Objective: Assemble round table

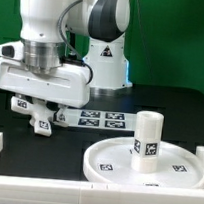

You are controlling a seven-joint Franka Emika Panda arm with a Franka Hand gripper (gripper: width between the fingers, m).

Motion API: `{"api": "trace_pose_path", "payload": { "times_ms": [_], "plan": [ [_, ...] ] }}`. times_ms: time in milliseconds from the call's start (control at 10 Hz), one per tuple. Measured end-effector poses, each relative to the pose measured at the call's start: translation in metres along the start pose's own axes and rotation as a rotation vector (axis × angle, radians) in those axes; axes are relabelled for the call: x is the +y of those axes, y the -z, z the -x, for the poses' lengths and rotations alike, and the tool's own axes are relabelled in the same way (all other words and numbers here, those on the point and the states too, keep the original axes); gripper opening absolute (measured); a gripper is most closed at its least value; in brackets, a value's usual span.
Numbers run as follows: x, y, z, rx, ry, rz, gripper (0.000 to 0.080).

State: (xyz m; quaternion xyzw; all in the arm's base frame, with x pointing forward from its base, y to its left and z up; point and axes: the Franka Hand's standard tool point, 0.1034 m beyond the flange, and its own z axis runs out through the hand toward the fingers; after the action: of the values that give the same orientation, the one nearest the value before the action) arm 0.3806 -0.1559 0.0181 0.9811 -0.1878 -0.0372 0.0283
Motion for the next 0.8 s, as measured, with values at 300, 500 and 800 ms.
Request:
{"api": "trace_pose_path", "payload": {
  "times_ms": [300, 500, 800],
  "plan": [
    [-0.0006, 0.0009, -0.0009, 0.002, 0.004, -0.001, 0.0430],
    [-0.0007, 0.0008, -0.0008, 0.002, 0.016, -0.001, 0.0430],
    [-0.0077, 0.0064, 0.0050, -0.004, 0.045, -0.018, 0.0430]
  ]
}}
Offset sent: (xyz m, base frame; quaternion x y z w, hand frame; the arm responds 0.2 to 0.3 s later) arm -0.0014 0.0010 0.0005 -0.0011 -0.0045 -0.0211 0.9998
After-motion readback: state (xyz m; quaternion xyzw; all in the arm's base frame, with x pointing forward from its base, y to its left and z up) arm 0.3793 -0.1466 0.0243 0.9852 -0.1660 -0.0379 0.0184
